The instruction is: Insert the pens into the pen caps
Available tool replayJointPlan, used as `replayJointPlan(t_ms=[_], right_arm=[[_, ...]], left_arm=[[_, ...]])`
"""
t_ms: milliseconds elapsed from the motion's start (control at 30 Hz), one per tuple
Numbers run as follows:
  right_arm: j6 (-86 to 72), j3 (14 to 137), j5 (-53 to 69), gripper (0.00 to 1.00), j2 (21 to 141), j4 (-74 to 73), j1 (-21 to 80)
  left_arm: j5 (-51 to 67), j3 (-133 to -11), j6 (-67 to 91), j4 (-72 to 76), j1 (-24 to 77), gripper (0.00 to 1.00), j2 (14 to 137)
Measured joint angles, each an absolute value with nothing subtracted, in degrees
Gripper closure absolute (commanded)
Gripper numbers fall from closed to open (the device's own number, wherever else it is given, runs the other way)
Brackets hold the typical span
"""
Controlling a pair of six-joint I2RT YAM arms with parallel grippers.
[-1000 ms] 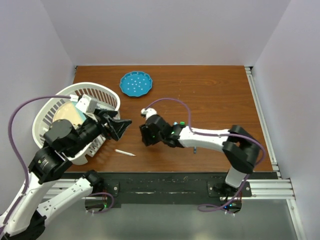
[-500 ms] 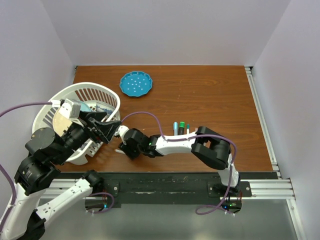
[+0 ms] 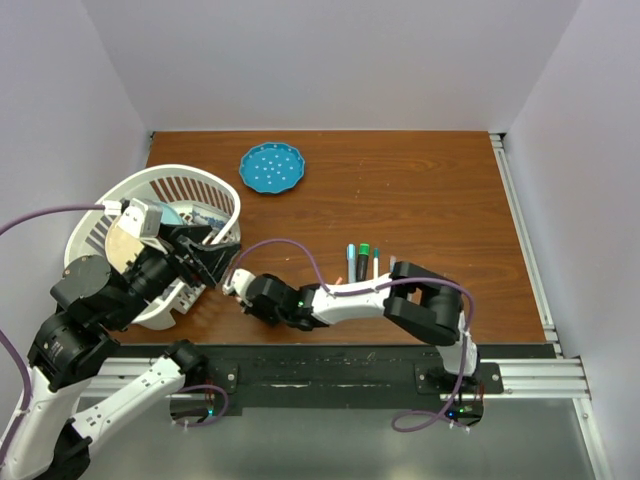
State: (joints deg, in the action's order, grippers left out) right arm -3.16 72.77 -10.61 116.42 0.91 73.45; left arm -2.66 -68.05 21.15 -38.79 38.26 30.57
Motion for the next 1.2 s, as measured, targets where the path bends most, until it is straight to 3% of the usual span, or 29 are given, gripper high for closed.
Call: replayJointPlan(t_ms=[400, 733, 967, 1200], right_arm=[[7.49, 48.03, -13.65, 1.0, 96.92, 3.95, 74.02], [8.4, 43.7, -10.55, 1.0, 86.52, 3.44, 67.4], [8.4, 41.43, -7.9, 1.0, 77.93, 3.42, 63.99], [8.71, 41.47, -6.11, 1.0, 71.99, 0.3, 63.26]], left_arm=[[1.69, -63.83, 12.36, -37.93, 38.26, 0.28, 32.64], [19.25, -48.88, -0.62, -33.04, 38.26, 0.28, 38.61], [22.13, -44.8, -13.28, -30.17, 38.26, 0.25, 35.09], [22.7, -43.66, -22.28, -28.42, 38.68, 0.26, 39.35]])
